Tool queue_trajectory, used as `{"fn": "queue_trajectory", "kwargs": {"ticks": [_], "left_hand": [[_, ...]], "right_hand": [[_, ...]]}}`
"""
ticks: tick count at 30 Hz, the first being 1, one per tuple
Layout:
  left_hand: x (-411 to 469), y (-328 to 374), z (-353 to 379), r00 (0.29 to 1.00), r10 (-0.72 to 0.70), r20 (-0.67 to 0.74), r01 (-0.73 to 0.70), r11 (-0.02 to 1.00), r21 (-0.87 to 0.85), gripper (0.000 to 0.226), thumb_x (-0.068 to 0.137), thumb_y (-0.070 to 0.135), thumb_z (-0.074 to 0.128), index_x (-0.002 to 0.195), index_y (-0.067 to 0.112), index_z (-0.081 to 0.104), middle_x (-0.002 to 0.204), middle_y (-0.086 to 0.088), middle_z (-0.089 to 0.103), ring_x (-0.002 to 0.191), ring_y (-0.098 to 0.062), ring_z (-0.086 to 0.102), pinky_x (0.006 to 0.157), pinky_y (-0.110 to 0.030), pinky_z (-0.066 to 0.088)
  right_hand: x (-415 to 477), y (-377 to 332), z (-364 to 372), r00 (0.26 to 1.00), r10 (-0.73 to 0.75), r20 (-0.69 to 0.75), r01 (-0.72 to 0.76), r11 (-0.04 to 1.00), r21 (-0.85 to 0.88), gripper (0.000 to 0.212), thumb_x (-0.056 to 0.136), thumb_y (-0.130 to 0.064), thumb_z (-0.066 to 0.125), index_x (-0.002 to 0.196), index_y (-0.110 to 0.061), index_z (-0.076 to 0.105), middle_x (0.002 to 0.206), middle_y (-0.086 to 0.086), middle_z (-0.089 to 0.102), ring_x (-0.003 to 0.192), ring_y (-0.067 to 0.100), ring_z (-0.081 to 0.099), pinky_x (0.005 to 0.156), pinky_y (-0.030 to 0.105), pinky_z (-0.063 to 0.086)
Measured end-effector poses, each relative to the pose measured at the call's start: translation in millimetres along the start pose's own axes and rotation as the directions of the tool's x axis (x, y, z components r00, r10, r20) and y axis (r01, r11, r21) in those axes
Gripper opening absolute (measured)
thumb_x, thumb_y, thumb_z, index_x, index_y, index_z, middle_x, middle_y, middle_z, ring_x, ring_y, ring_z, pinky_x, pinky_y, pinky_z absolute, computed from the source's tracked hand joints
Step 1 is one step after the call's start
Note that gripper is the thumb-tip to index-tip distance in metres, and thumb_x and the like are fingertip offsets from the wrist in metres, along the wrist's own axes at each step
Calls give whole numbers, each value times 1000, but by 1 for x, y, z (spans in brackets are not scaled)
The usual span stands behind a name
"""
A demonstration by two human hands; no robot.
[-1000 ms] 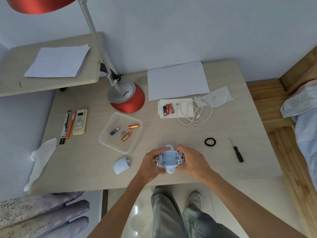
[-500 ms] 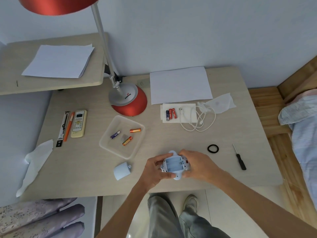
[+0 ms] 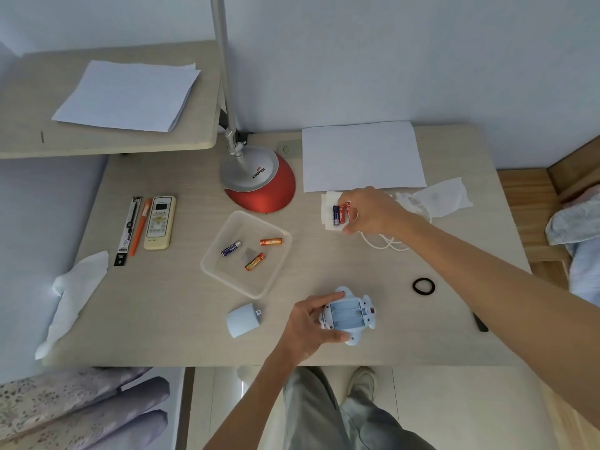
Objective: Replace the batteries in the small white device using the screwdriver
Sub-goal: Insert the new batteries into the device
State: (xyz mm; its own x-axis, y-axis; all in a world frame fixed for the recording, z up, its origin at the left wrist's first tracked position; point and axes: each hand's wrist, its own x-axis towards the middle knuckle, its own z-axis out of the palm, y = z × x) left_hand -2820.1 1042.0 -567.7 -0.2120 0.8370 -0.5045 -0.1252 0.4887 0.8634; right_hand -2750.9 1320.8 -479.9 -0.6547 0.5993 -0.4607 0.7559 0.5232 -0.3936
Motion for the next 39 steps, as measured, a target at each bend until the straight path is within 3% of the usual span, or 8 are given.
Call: {"fn": "queue_trajectory", "kwargs": {"ticks": [5, 9, 13, 22, 27, 30, 33, 39], "left_hand": [[0, -4, 2, 1000, 11, -16, -11, 1000, -16, 77, 61, 4, 102, 130, 29, 76, 133, 2, 69, 123, -10, 66, 99, -36, 62], [0, -4, 2, 1000, 8, -21, -9, 999, -36, 78, 61, 3, 102, 131, 26, 75, 134, 1, 69, 124, -11, 66, 101, -38, 62], [-1, -4, 2, 1000, 1, -18, -2, 999, -50, 78, 62, -1, 101, 132, 21, 74, 135, 0, 68, 125, -11, 65, 102, -38, 62], [-2, -1, 1, 1000, -10, -19, 9, 999, -46, 78, 63, -4, 100, 134, 18, 73, 135, -1, 68, 122, -6, 66, 100, -35, 62], [-2, 0, 2, 1000, -7, -23, 6, 999, -43, 78, 63, -4, 100, 134, 18, 73, 135, -2, 69, 122, -8, 67, 99, -32, 62], [-3, 2, 1, 1000, -9, -23, 8, 999, -40, 78, 64, -1, 100, 134, 19, 73, 134, 1, 70, 122, -7, 67, 94, -27, 61], [-3, 5, 1, 1000, -9, -27, 8, 1000, -29, 78, 65, 1, 101, 135, 21, 73, 134, 3, 71, 123, -7, 67, 95, -27, 61], [-5, 8, 1, 999, -20, -33, 19, 1000, -13, 78, 64, 2, 101, 134, 22, 73, 137, 2, 70, 127, -11, 66, 97, -30, 62]], "right_hand": [[29, -2, 22, 995, 45, -91, -49, 998, -46, 80, 71, -39, 92, 143, -22, 61, 125, 4, 69, 112, 29, 68, 89, 36, 52], [39, 2, 30, 993, 44, -105, -56, 991, -120, 54, 68, -43, 91, 112, -19, 71, 97, 0, 71, 86, 27, 69, 74, 36, 55], [40, 5, 36, 991, 4, -133, -23, 990, -139, 36, 67, -43, 87, 94, -25, 71, 80, -7, 66, 76, 23, 67, 58, 28, 41], [31, 1, 35, 984, -52, -167, 31, 991, -130, 42, 72, -45, 86, 110, -32, 73, 95, -6, 74, 91, 23, 70, 83, 39, 59], [16, 2, 27, 974, -100, -205, 100, 995, -8, 39, 72, -42, 90, 107, -33, 75, 84, -11, 74, 79, 16, 70, 77, 37, 59], [7, 5, 23, 970, -98, -224, 118, 990, 77, 53, 72, -41, 93, 119, -28, 72, 90, -11, 77, 81, 13, 72, 80, 34, 57], [-3, 11, 21, 965, -99, -244, 148, 971, 190, 55, 73, -36, 95, 122, -27, 70, 86, -13, 79, 76, -3, 69, 78, 30, 55], [-32, 23, 20, 959, -67, -276, 187, 881, 435, 56, 77, -13, 93, 126, -22, 68, 84, -3, 80, 67, 8, 73, 72, 28, 57]]}}
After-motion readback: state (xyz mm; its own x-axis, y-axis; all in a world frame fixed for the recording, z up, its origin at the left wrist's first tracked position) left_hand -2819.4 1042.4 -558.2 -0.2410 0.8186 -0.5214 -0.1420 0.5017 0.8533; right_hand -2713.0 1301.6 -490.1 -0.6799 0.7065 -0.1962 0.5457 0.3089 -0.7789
